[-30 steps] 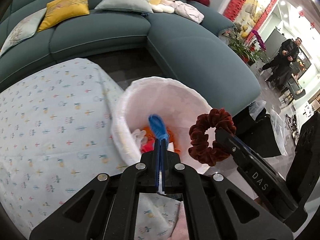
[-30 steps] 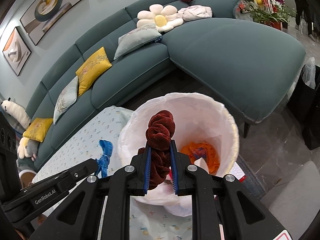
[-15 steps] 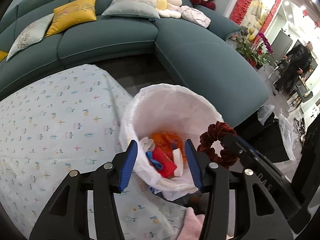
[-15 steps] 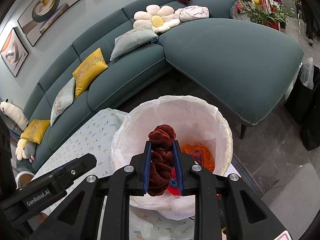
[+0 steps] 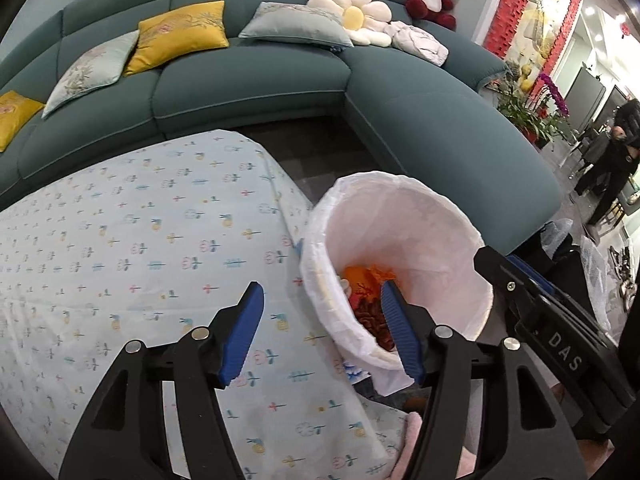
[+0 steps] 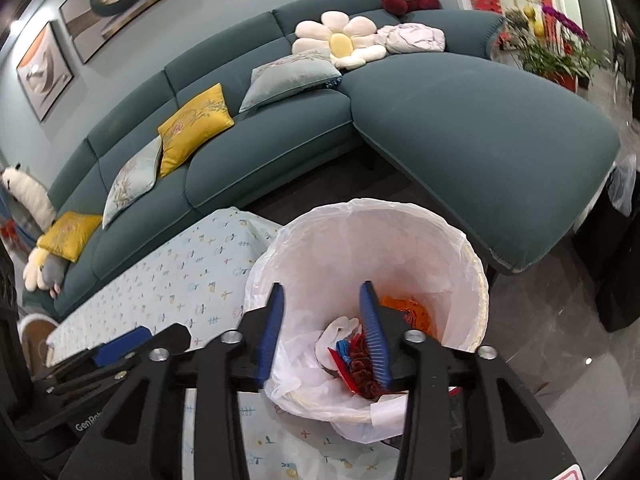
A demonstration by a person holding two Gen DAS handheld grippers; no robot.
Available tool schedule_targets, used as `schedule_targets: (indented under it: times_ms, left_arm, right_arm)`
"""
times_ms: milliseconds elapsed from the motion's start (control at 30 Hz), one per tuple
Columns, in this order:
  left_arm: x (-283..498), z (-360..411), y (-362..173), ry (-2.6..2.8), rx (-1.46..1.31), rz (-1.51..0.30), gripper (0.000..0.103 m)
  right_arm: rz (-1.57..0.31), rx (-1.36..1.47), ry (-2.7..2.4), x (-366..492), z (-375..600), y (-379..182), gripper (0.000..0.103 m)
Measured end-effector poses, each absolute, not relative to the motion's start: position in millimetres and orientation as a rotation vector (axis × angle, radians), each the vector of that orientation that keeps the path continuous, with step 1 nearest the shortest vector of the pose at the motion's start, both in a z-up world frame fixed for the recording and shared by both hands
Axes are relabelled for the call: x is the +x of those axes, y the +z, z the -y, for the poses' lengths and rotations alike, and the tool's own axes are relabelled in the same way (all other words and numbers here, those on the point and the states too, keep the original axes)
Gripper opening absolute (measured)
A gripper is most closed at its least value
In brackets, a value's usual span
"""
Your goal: Collect trash
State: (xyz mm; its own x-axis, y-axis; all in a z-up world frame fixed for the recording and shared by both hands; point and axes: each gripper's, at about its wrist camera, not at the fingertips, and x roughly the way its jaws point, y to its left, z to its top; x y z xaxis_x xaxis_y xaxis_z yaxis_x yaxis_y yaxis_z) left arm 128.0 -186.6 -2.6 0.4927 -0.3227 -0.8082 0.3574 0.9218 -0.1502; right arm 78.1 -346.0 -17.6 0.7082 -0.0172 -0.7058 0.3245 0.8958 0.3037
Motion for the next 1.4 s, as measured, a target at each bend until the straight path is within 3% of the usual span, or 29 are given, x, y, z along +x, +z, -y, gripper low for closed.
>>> schedule_targets:
  times_ms: [300,600,767,833,1100,1400]
  left_arm:
    - [116.7,160.4,-1.5,-0.346,0.06,-0.952,0.071]
    - [101.4,133.1,-5.7,-0.277,0.072,-0.955,0.073]
    - [90.5,120.2,-12.0,-0.248,0.088,-0.953,0.081]
    - [87.5,115.2,-15.7,-0.24,0.085,-0.964,0.084]
    - [79.4,108.2,-22.9,-0.208,0.064,-0.97,0.091]
    - [77.9,108.2,-24.3,-0.17,0.074,-0.949,0.092]
  right_arm:
    - [-0.789,0.325,-0.234,65.1,320.2,-12.4,0.074]
    - [-0.831,0.228,-0.238,49.6,295.6,-16.2,0.085]
    - [-0.832,0.19,-0.225,41.4,285.5,-19.2,0.086]
    - [-0.84,0.191,-0.219,38.8,284.5,-20.5,0.097]
    - [-0.818,0.178,-0.257,30.8,283.6,-18.9,0.096]
    - [-0.846,0.14,-0.266,36.0,277.6,-27.1,0.096]
